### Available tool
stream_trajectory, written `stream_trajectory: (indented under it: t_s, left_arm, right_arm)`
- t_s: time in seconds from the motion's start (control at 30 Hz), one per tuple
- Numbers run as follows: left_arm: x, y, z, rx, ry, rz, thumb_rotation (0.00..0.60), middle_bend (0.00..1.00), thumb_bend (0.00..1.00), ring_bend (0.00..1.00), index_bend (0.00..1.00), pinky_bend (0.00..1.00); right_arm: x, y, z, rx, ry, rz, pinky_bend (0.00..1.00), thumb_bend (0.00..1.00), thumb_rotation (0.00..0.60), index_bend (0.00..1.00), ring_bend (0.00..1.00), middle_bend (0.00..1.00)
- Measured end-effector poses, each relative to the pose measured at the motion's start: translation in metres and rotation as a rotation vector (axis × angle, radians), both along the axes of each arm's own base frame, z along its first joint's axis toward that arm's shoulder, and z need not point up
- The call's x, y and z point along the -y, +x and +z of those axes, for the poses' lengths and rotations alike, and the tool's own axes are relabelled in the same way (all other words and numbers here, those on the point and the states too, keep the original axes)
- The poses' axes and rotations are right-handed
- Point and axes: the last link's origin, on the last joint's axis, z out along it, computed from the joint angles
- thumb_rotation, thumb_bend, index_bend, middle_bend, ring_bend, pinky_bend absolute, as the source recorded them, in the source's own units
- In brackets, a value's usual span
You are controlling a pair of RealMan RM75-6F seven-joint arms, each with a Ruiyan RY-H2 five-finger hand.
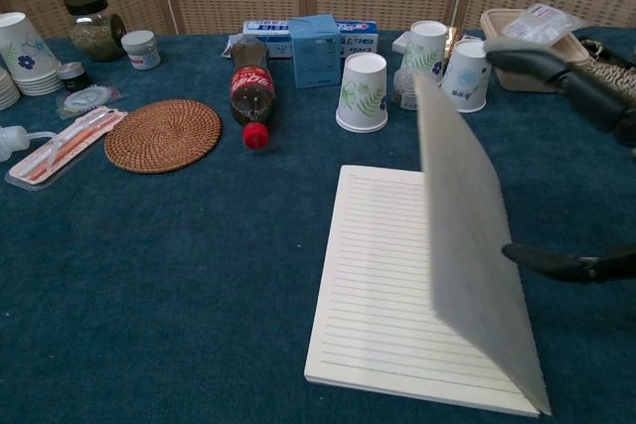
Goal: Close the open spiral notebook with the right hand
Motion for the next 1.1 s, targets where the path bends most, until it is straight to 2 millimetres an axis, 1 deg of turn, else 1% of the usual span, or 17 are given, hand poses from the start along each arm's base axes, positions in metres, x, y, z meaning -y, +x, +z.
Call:
stream_trajectory:
  t_s: [0.13, 0.3, 0.47, 0.57, 0.67, 0.7, 0.8, 0.87, 1.0, 1.1]
  left_arm:
    - [-0.001, -0.001, 0.000, -0.001, -0.001, 0.007, 0.600, 0.00, 0.00, 0.00, 0.00, 0.02]
    - [-0.002, -0.002, 0.000, -0.002, -0.001, 0.011, 0.600, 0.00, 0.00, 0.00, 0.00, 0.02]
    - [-0.003, -0.003, 0.000, -0.003, -0.002, 0.015, 0.600, 0.00, 0.00, 0.00, 0.00, 0.02]
    - [-0.003, -0.004, 0.000, -0.003, -0.001, 0.018, 0.600, 0.00, 0.00, 0.00, 0.00, 0.02]
    - [-0.002, -0.005, 0.000, -0.003, -0.002, 0.019, 0.600, 0.00, 0.00, 0.00, 0.00, 0.02]
    - [-0.002, -0.006, -0.001, -0.005, -0.001, 0.019, 0.600, 0.00, 0.00, 0.00, 0.00, 0.02]
    - [-0.002, -0.008, -0.001, -0.021, 0.011, 0.018, 0.600, 0.00, 0.00, 0.00, 0.00, 0.02]
    - [-0.002, -0.010, -0.002, -0.028, 0.018, 0.020, 0.600, 0.00, 0.00, 0.00, 0.00, 0.02]
    - [-0.002, -0.014, -0.003, -0.030, 0.024, 0.032, 0.600, 0.00, 0.00, 0.00, 0.00, 0.02]
    - [-0.001, -0.017, -0.004, -0.029, 0.025, 0.039, 0.600, 0.00, 0.00, 0.00, 0.00, 0.02]
  right_arm:
    - [0.011, 0.003, -0.010, -0.055, 0.111, -0.025, 0.00, 0.21, 0.600, 0.00, 0.00, 0.00]
    - [0.023, 0.008, -0.014, -0.132, 0.241, -0.051, 0.00, 0.20, 0.600, 0.00, 0.00, 0.00]
    - [0.033, 0.015, -0.008, -0.176, 0.279, -0.061, 0.00, 0.20, 0.600, 0.00, 0.00, 0.00]
    - [0.034, 0.012, -0.003, -0.199, 0.270, -0.063, 0.01, 0.19, 0.600, 0.00, 0.00, 0.00]
    - [0.035, 0.005, 0.003, -0.229, 0.258, -0.076, 0.01, 0.15, 0.600, 0.00, 0.00, 0.00]
    - [0.036, 0.002, 0.005, -0.246, 0.248, -0.084, 0.01, 0.12, 0.600, 0.00, 0.00, 0.00]
    - [0.039, -0.008, 0.012, -0.306, 0.198, -0.099, 0.00, 0.06, 0.598, 0.00, 0.00, 0.00]
    - [0.042, -0.015, 0.017, -0.352, 0.153, -0.109, 0.00, 0.06, 0.596, 0.00, 0.00, 0.00]
    - [0.050, -0.040, 0.036, -0.443, 0.021, -0.164, 0.00, 0.06, 0.597, 0.00, 0.00, 0.00]
    - [0.055, -0.056, 0.050, -0.471, -0.054, -0.209, 0.00, 0.07, 0.598, 0.00, 0.00, 0.00]
